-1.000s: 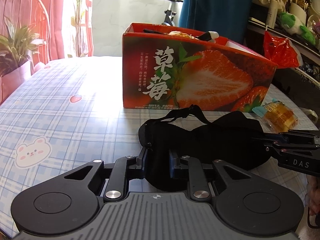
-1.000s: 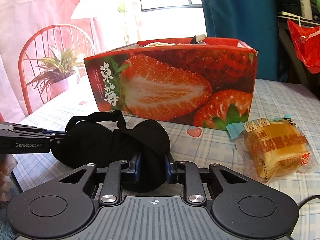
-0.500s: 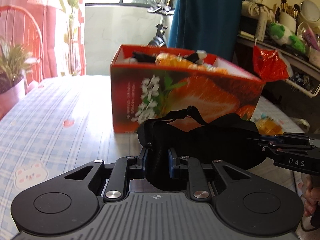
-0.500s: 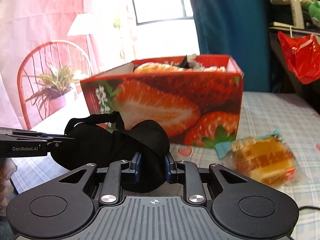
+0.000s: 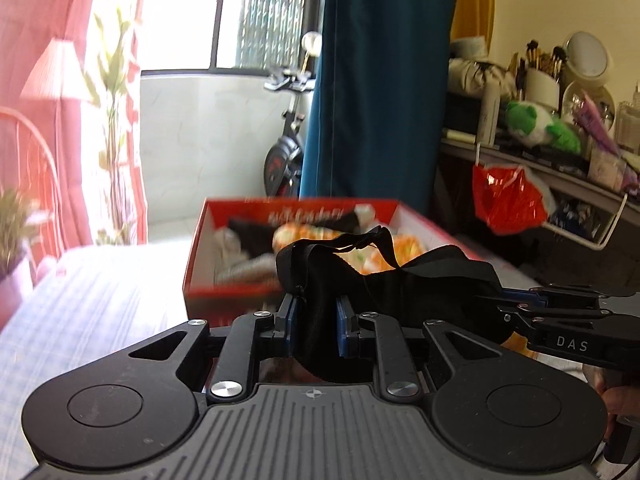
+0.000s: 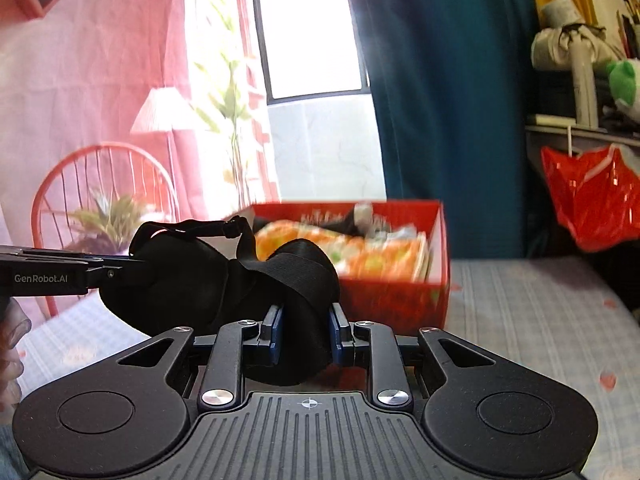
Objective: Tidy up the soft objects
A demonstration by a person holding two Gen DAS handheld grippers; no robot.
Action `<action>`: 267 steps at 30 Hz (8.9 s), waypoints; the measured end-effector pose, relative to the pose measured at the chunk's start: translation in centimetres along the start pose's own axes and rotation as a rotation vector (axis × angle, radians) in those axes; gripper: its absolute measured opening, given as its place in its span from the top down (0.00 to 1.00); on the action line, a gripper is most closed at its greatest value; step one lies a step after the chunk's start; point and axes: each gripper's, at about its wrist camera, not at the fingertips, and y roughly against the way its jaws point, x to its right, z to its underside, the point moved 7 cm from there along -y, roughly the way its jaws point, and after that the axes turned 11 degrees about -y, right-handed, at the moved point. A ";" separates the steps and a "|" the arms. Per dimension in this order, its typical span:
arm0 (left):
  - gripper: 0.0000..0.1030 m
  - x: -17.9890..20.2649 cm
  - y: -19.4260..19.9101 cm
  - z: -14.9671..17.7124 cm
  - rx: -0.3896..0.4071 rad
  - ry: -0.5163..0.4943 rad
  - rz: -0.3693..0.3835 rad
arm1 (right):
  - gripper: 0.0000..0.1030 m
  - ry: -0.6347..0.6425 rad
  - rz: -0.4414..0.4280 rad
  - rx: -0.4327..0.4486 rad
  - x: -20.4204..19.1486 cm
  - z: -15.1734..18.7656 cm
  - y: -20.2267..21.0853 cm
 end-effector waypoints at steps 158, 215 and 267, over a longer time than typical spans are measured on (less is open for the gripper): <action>0.34 4.5 -3.0 0.1 -0.139 0.205 0.281 | 0.49 0.214 -0.126 -0.264 -2.1 0.7 -1.1; 0.38 3.9 -14.4 -9.0 -0.136 0.157 0.377 | 0.49 0.216 -0.078 -0.228 5.4 -9.7 -10.0; 0.59 0.1 -18.6 -4.8 -0.279 0.045 0.154 | 0.82 0.108 0.091 -0.317 5.9 -6.8 -17.2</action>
